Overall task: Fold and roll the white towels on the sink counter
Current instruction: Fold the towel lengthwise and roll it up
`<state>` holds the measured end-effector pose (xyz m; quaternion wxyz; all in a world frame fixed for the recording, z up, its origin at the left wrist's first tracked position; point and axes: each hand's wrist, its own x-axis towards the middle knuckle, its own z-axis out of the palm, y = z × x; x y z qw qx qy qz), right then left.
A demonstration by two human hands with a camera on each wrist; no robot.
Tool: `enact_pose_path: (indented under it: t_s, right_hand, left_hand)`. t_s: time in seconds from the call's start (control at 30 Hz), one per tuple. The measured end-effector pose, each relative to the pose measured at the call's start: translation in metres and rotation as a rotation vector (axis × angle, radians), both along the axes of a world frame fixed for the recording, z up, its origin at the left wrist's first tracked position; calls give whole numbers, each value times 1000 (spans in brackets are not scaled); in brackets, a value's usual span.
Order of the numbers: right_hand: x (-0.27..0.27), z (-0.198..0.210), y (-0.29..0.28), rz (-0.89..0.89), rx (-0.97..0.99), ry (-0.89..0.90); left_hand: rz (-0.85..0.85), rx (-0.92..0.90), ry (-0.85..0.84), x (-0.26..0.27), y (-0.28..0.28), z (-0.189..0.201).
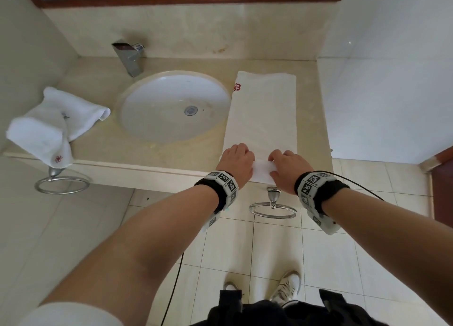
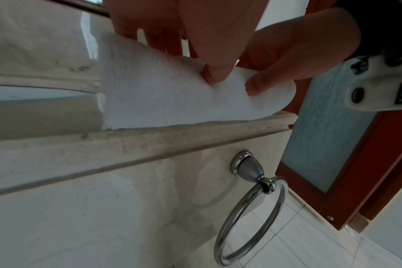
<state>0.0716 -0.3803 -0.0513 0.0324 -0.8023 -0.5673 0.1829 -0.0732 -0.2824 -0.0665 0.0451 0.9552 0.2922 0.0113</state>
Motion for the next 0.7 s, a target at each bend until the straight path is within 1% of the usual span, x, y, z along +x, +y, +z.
enact_pose_path:
  t_s: [0.07,0.17,0.27,0.37,0.47,0.5,0.6,0.7]
  right_hand:
    - [2,-1,4,29,-14,-14]
    - [6,-5,10,63,-30,-19]
    - [12,-3,17,64,-89,-10]
    - [16,1,23,8,-97,29]
    - [22,0,25,-39,-45,47]
    - [23,-1,26,-22,0,26]
    - [26,-2,28,123,114,-67]
    - [28,1,31,264,80,-137]
  left_hand:
    - [-5,-8,-7,0,-2,0]
    - [-32,-7,84,0,-3,-1]
    - [-7,-4,75,4,0,-3]
    - [36,-48,68,11,7,0]
    - [49,-80,101,21,18,4]
    - [53,-84,114,23,21,5]
    - [69,-46,134,29,29,3]
    - [113,-16,125,34,29,4]
